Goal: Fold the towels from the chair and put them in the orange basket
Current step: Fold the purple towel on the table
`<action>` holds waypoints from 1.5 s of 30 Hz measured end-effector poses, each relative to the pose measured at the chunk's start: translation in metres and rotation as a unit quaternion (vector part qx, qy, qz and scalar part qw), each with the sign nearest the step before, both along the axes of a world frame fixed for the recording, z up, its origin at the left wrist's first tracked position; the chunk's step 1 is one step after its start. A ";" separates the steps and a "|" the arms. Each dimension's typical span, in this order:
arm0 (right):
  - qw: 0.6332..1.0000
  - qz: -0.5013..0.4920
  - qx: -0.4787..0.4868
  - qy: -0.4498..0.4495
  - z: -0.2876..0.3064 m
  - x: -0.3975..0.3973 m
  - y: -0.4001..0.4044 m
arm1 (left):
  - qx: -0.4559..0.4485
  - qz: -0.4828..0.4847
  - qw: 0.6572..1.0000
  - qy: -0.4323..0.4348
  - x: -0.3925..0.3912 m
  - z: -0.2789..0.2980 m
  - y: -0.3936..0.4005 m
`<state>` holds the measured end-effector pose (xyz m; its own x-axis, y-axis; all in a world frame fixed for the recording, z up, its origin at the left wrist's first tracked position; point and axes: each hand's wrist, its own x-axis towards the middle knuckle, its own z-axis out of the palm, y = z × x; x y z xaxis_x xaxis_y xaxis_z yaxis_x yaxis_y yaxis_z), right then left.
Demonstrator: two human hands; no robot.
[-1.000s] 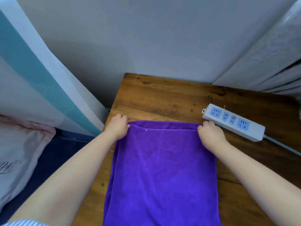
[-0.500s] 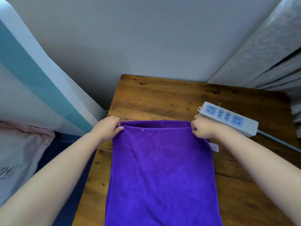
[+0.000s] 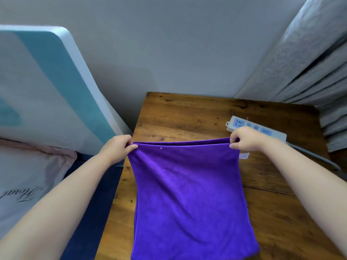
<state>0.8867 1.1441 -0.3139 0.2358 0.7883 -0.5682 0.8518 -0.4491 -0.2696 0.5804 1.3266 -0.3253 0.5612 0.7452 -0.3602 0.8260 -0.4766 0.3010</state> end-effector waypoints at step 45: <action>0.834 -0.090 0.282 -0.465 0.219 -0.074 -0.132 | 0.406 -0.137 0.898 -0.101 0.003 0.218 -0.069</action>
<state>0.8123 1.0118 -0.0944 0.5115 0.7725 0.3763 0.7430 -0.6176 0.2579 0.5830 1.2580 -0.1069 0.7563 0.5403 0.3688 0.6119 -0.7837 -0.1066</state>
